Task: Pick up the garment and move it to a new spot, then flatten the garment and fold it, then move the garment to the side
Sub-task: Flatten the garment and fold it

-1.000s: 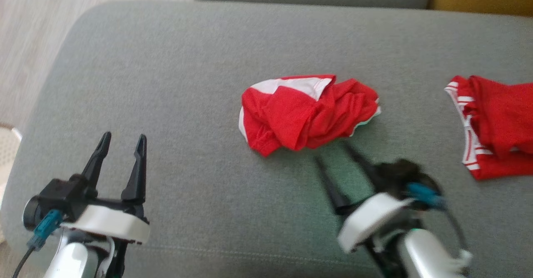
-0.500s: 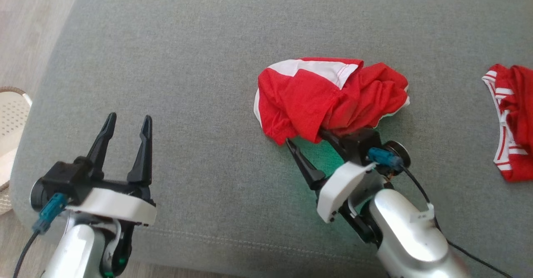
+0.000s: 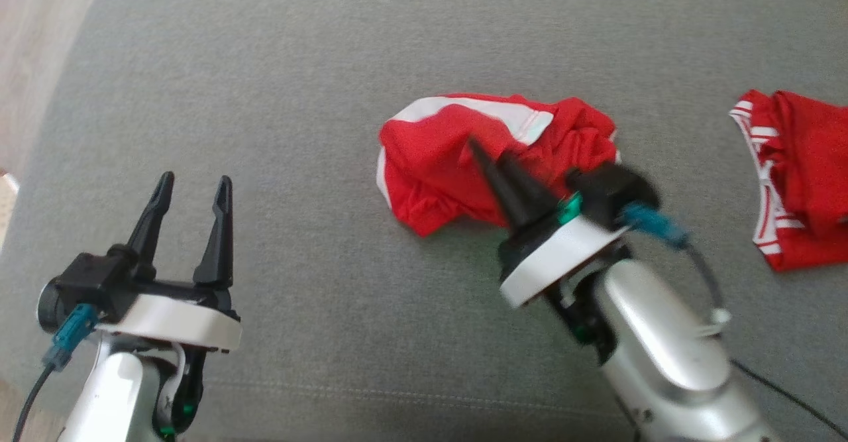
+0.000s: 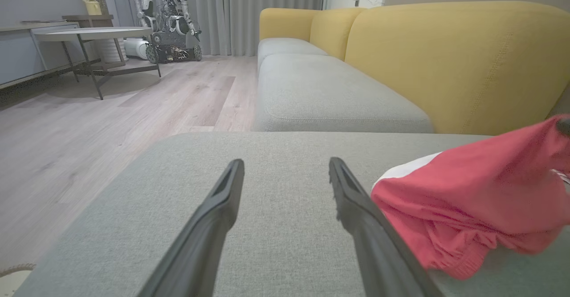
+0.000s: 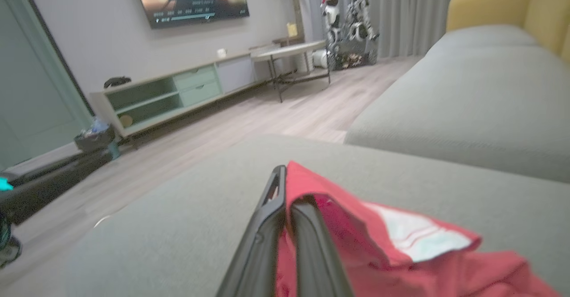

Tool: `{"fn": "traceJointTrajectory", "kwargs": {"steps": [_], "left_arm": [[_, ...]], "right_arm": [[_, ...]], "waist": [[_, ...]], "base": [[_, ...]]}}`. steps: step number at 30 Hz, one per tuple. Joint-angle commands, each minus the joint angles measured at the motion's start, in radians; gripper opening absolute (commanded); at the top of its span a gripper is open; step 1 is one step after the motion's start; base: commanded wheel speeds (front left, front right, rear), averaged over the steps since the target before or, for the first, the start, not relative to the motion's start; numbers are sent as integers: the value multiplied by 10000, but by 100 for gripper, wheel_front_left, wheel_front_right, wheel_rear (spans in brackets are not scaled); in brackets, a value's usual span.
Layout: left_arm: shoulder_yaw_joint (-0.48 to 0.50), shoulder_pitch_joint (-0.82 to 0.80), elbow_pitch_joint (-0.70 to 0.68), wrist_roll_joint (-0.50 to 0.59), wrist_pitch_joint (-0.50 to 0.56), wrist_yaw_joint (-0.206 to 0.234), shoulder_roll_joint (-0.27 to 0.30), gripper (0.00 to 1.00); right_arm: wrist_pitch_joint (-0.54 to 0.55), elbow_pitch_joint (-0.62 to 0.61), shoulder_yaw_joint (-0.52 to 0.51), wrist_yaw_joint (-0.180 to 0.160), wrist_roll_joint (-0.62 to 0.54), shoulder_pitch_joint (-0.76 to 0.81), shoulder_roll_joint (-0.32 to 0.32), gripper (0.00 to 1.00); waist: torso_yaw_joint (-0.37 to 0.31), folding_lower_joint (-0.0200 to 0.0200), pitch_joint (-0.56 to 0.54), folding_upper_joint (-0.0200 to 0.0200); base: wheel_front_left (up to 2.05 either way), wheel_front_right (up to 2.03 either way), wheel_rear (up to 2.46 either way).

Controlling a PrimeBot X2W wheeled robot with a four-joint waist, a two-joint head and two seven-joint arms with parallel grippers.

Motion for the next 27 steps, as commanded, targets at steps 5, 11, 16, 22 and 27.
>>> {"fn": "traceJointTrajectory", "kwargs": {"steps": [5, 11, 16, 22, 27], "left_arm": [[549, -169, -432, 149, -121, 7, 175, 100], [558, -156, -467, 182, -121, -57, 167, 100], [553, -213, -466, 201, -121, -115, 165, 100], [550, -236, -418, 235, -121, -159, 184, 100], [504, -203, -368, 260, -122, -168, 198, 100]], "right_arm": [[158, -2018, -1621, -7, -774, 710, 135, 0], [1124, -3229, -3484, -7, -1437, 2490, 135, 0], [1630, -2984, -4531, -7, -1506, 3644, 135, 0], [1825, -1878, -5054, -7, -1076, 4104, 135, 100], [1599, -1593, -5197, -7, -954, 3909, 135, 100]], "waist": [[-402, 0, -145, 0], [-559, 0, -149, 0], [-559, 0, -88, 0], [-589, 0, -39, 0], [-586, 0, -172, 0]], "base": [[0, 0, 0], [0, 0, 0], [0, 0, 0], [0, 0, 0], [0, 0, 0]]}}
